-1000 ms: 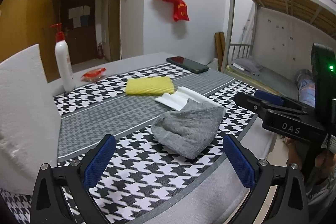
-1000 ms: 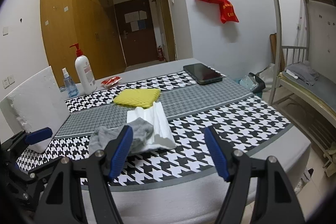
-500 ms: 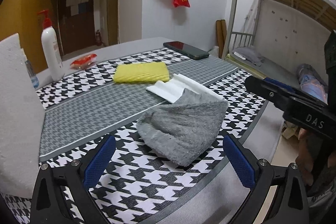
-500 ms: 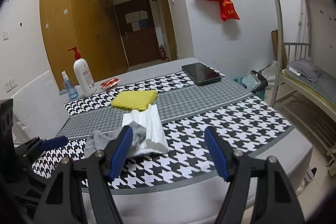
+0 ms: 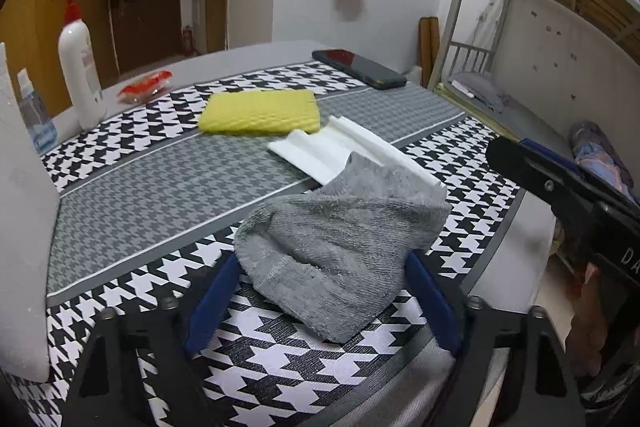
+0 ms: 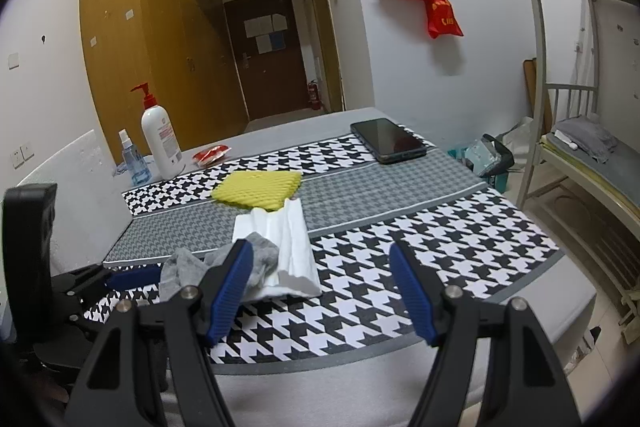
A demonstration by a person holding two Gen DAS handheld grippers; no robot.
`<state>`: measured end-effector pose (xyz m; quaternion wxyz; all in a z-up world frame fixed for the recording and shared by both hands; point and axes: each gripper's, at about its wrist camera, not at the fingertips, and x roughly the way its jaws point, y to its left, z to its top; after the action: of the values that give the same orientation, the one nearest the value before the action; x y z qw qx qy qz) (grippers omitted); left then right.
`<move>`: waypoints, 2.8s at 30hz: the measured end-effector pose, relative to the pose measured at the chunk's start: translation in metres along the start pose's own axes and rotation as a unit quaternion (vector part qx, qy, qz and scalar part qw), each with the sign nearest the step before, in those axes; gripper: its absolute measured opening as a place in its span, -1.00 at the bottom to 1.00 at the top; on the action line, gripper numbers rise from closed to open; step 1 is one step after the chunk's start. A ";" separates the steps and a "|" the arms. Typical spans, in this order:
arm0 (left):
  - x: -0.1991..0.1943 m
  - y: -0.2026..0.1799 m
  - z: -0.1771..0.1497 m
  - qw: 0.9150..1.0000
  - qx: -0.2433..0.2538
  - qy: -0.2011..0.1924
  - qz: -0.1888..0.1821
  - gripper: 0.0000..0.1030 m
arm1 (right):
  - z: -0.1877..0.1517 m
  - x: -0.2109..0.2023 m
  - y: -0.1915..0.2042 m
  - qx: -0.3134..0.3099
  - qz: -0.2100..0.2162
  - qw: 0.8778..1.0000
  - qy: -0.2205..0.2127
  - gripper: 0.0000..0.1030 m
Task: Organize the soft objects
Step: 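Close the left gripper on the grey cloth and lift it, then grasp the white paper towel with the right gripper while the left gripper holds the grey cloth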
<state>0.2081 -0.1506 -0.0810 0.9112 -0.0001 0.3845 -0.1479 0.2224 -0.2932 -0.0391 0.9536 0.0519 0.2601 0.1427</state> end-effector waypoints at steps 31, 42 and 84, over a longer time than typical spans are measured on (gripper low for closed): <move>-0.052 0.050 -0.002 0.997 -0.046 -0.055 0.005 -0.38 | 0.002 0.017 0.006 0.000 0.003 1.000 0.027 0.45; -0.038 0.066 -0.012 0.997 -0.061 -0.029 0.028 -0.38 | 0.005 0.038 0.030 -0.029 0.015 0.998 0.050 0.45; -0.036 0.072 -0.013 0.986 -0.086 -0.026 0.144 -0.38 | 0.007 0.111 0.061 -0.106 0.022 0.980 0.167 -0.37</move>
<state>0.1950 -0.0712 -0.0730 0.9292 -0.0265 0.3681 0.0183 0.3022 -0.2020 -0.0755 0.8933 -0.0689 0.3982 0.1967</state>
